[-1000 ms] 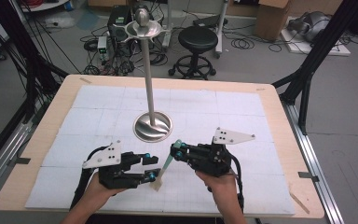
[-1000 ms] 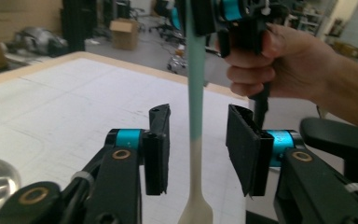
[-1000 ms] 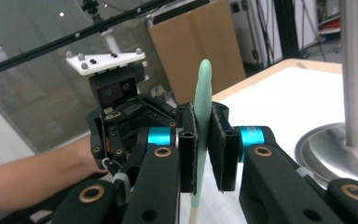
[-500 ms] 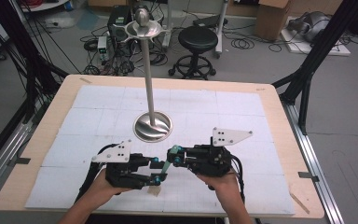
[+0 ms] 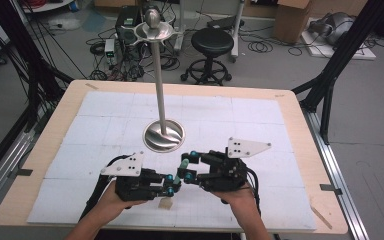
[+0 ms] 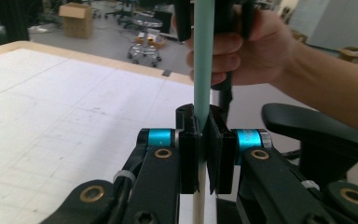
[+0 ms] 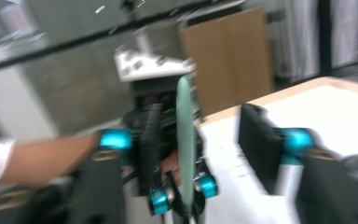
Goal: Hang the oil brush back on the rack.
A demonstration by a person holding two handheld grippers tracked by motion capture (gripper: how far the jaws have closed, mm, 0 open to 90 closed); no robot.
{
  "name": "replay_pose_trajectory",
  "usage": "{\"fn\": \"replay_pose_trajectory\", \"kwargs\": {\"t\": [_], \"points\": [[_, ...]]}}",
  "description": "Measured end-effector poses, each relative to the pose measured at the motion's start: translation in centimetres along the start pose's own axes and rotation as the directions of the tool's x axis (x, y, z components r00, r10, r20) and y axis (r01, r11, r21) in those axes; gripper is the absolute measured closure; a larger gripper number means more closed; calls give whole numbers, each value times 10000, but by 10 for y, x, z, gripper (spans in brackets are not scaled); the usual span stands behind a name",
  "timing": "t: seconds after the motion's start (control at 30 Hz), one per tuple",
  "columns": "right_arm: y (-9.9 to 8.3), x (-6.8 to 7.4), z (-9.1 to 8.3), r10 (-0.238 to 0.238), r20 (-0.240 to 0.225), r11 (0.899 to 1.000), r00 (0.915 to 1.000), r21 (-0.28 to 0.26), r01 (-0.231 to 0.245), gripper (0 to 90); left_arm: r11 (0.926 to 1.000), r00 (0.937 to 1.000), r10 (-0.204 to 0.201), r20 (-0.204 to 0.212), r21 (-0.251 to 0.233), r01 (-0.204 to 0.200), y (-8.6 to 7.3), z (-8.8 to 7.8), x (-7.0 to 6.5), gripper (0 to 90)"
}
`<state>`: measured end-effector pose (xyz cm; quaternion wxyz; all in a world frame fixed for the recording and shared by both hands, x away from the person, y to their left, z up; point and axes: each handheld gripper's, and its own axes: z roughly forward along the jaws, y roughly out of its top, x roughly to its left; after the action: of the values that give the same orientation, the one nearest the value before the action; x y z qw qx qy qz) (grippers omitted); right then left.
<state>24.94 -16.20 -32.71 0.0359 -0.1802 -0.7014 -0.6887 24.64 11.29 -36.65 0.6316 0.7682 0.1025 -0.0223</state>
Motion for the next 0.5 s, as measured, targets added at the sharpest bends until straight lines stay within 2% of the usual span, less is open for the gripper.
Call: {"fn": "replay_pose_trajectory", "kwargs": {"t": [0.1, 0.17, 0.23, 0.27, 0.33, 0.4, 0.5], "points": [[-4, 0, -18, -131, 638, 9970, 9979, -755, 180, 375, 9998, 9990, -4, -450, -189, -4, 2, -4, 3, 840], [-8, -1, -34, 52, 1261, 9943, 9920, -1065, 84, 316, 9996, 9965, -72, -838, -296, 47, 3, -7, 6, 841], [-13, -1, -50, 131, 2067, 9919, 9783, -1260, 133, 289, 9993, 9930, -130, -1177, -352, 89, 5, -12, 10, 841], [-16, 0, -58, 146, 2482, 9918, 9686, -1269, 175, 288, 9993, 9907, -130, -1354, -367, 81, 6, -14, 13, 841], [-23, 2, -72, 19, 3572, 9943, 9340, -1007, 364, 266, 9989, 9840, -166, -1772, -454, 86, 11, -20, 17, 841], [-29, 5, -84, -30, 4422, 9964, 8969, -747, 401, 239, 9969, 9778, -335, -2068, -773, 178, 17, -26, 21, 841], [-39, 10, -98, -164, 5314, 9987, 8470, -317, 393, 208, 9947, 9681, -399, -2474, -1017, 150, 29, -34, 27, 841]]}}
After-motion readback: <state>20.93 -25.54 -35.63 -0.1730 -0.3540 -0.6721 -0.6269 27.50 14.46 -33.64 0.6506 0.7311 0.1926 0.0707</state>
